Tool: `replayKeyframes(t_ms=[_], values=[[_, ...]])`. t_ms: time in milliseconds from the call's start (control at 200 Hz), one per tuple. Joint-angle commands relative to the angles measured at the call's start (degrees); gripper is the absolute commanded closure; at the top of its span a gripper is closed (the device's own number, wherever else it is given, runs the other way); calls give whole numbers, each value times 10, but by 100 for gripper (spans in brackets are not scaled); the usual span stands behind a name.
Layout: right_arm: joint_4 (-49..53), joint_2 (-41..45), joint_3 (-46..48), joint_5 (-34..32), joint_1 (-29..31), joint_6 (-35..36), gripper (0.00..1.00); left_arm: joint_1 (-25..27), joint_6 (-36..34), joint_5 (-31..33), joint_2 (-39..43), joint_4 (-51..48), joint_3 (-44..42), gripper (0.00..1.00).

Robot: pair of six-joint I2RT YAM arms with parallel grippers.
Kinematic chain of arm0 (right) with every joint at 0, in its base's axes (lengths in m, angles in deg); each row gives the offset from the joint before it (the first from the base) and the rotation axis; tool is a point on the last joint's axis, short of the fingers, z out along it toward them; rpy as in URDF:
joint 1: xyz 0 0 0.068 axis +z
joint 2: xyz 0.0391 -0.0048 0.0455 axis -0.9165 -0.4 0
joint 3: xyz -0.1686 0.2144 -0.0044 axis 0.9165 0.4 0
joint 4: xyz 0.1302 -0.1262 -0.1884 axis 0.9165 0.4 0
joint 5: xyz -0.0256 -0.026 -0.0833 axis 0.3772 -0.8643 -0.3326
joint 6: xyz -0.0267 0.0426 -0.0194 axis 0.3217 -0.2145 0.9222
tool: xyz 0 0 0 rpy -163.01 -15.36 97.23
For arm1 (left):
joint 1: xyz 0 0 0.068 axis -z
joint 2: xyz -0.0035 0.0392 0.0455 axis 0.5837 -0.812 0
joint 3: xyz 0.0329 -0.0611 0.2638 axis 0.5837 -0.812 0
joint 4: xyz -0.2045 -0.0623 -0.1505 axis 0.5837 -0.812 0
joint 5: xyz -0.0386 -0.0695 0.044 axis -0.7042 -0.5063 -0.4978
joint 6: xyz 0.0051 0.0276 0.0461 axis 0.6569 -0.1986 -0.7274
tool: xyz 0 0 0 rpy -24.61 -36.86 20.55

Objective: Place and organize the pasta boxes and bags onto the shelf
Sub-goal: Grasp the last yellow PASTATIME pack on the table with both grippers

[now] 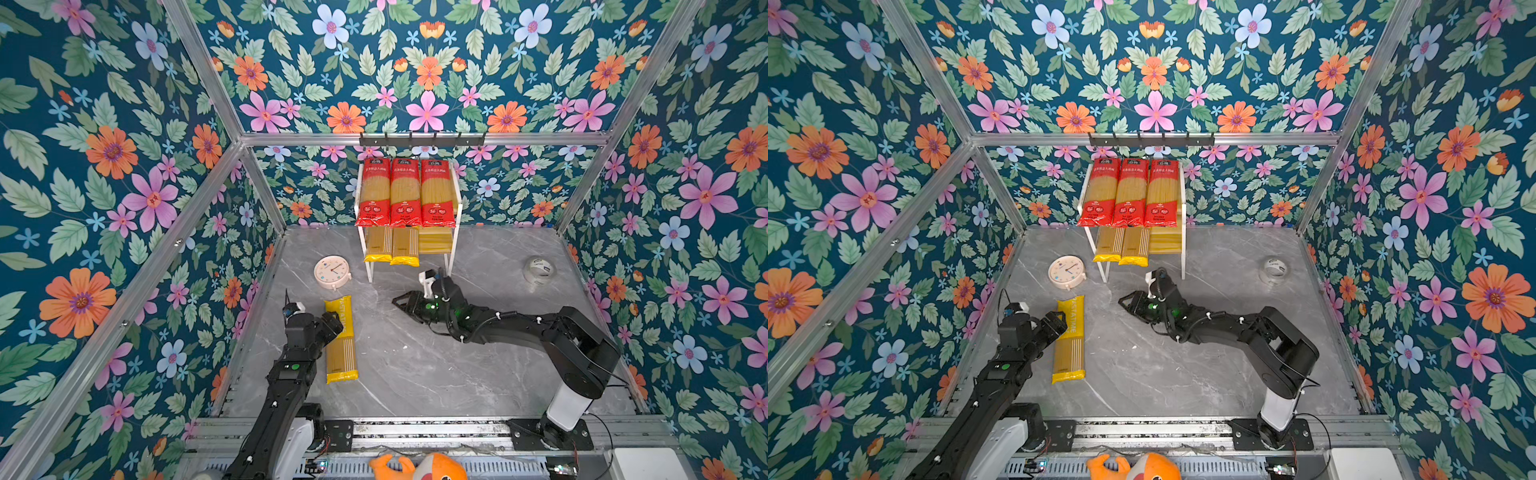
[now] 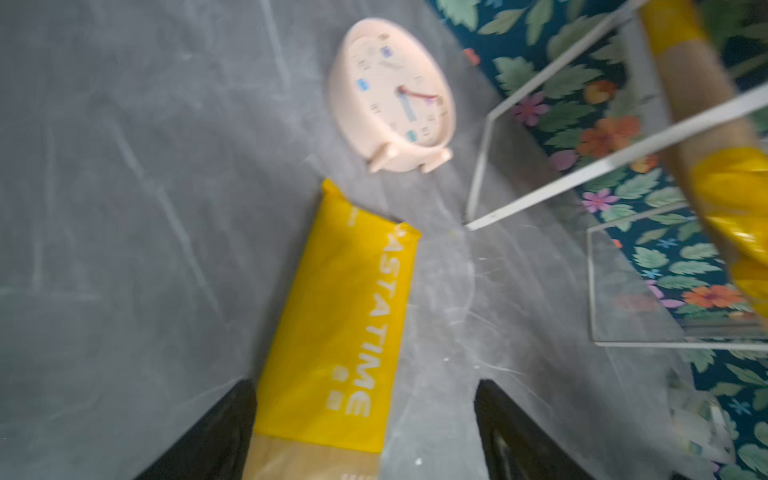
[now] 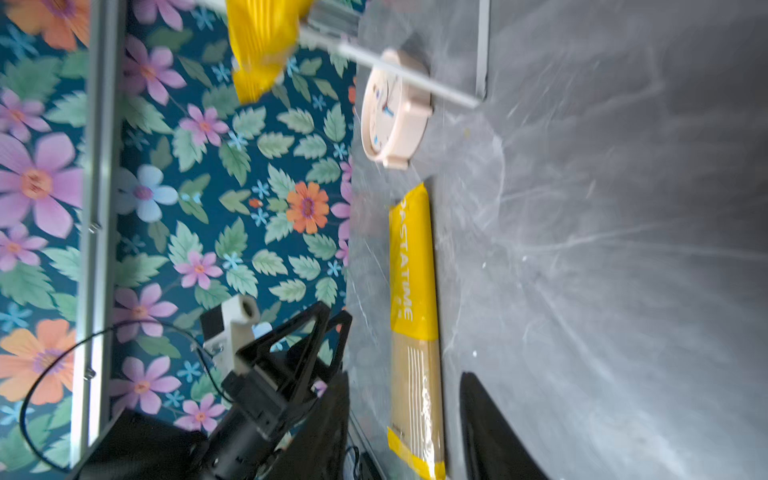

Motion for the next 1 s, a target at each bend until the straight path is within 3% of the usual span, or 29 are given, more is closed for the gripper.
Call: replayKeyframes(t_ms=[0, 150, 370, 620, 685, 790, 880, 995], values=[[113, -33, -41, -53, 50, 12, 56, -37, -7, -46, -11, 13, -14, 14], [177, -120, -139, -26, 97, 11, 54, -49, 23, -90, -36, 64, -42, 16], [226, -219, -254, 11, 117, 16, 55, -49, 47, -125, -53, 108, -81, 24], [222, -254, -281, 39, 111, 11, 69, -22, 108, -146, -42, 167, -130, 33], [190, -231, -239, 46, 102, 10, 75, 13, 129, -127, -38, 181, -132, 34], [148, -172, -153, 62, 79, 13, 81, 135, 171, -46, -56, 210, -121, 35], [131, -102, -64, 72, 54, 22, 83, 236, 205, 8, -110, 260, -102, 35], [142, -5, 53, 84, 12, 41, 83, 320, 229, 41, -191, 328, -76, 35]])
